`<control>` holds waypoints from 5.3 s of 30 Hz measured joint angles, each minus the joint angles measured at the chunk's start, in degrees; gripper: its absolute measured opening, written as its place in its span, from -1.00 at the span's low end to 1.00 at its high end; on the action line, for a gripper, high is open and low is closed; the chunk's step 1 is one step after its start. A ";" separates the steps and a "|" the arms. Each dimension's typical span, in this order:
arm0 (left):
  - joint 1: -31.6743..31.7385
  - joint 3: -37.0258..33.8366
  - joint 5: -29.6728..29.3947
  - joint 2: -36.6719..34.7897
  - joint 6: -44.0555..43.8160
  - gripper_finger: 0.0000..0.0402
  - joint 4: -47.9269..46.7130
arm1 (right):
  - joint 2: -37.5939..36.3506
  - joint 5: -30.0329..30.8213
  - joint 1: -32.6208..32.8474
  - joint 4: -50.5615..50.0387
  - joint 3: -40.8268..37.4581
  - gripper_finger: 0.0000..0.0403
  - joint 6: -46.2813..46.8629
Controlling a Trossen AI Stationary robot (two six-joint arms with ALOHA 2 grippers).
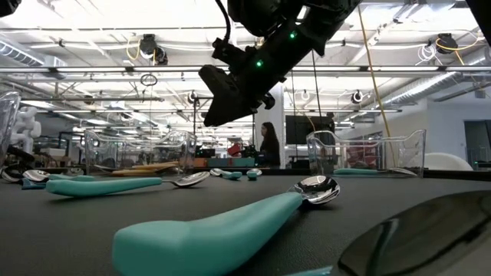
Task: Sort silverware by color (type)
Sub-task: Put the blue spoon into the bottom bin
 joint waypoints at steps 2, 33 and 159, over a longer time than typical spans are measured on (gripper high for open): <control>0.51 -0.02 0.47 0.00 2.61 -0.91 -2.26 | 0.00 0.00 -0.06 0.02 0.00 -0.40 0.06; 13.33 -0.42 -9.01 2.88 33.91 -0.48 -14.05 | 0.00 -0.02 -0.04 -1.70 0.00 -0.40 2.63; 28.68 -0.39 -50.92 41.03 47.91 -0.39 62.09 | 14.62 1.14 31.93 -65.39 25.29 -0.66 34.26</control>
